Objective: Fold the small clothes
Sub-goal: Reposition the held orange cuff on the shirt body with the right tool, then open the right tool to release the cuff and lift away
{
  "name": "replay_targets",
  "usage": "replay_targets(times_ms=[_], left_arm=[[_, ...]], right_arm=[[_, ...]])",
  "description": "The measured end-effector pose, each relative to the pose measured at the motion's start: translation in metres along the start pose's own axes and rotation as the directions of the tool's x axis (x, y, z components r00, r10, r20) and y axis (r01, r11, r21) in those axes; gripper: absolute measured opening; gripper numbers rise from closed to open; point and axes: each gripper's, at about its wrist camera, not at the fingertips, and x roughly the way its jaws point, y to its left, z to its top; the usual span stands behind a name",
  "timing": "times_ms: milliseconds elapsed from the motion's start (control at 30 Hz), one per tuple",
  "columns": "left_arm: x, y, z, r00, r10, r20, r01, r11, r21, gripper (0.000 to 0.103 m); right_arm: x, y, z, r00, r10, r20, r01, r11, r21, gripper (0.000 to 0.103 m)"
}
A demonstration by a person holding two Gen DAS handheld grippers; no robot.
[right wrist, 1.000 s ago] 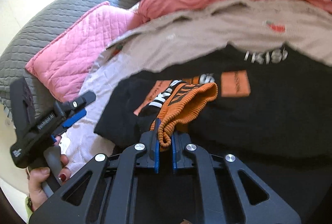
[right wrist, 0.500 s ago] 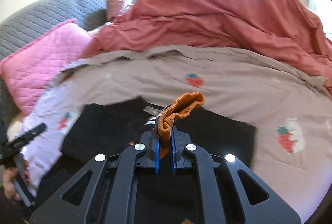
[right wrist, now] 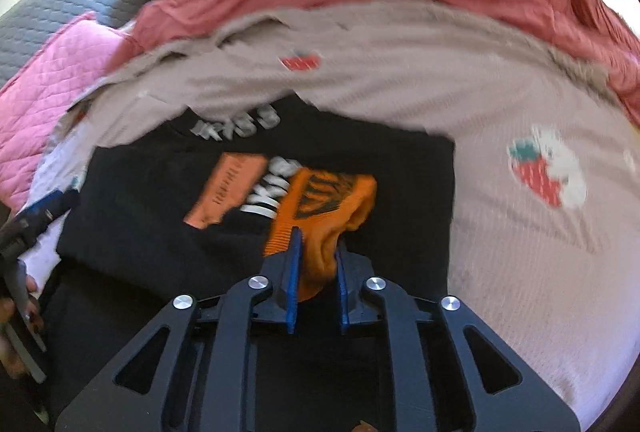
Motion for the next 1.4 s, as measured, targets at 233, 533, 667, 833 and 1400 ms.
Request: replay_targets(times_ms=[233,533,667,833,1400], left_arm=[[0.013,0.014,-0.013,0.998,-0.044,-0.043,0.043,0.998,-0.041,0.089],[0.008,0.022,-0.015,0.996,-0.082,-0.033,0.079,0.993,-0.085,0.093],[0.008,0.029,-0.015,0.993,-0.111,-0.035,0.106,0.987,-0.12,0.093],[0.008,0.027,-0.016,0.994,-0.107,-0.036,0.102,0.989,-0.11,0.093],[-0.046,-0.012,-0.016,0.986,-0.033,0.166,0.014,0.994,0.109,0.093]], right_arm=[[-0.012,-0.018,-0.002,0.999,0.035,0.025,-0.038,0.993,0.112,0.027],[0.016,-0.03,0.02,0.992,0.125,0.007,-0.124,0.97,0.207,0.039],[0.012,-0.015,0.024,0.992,0.124,0.03,-0.126,0.985,0.118,0.01],[0.014,-0.01,0.023,1.0,-0.001,0.025,0.0,0.999,0.054,0.011],[-0.029,0.023,0.001,0.989,0.051,0.136,-0.043,0.997,-0.061,0.041]])
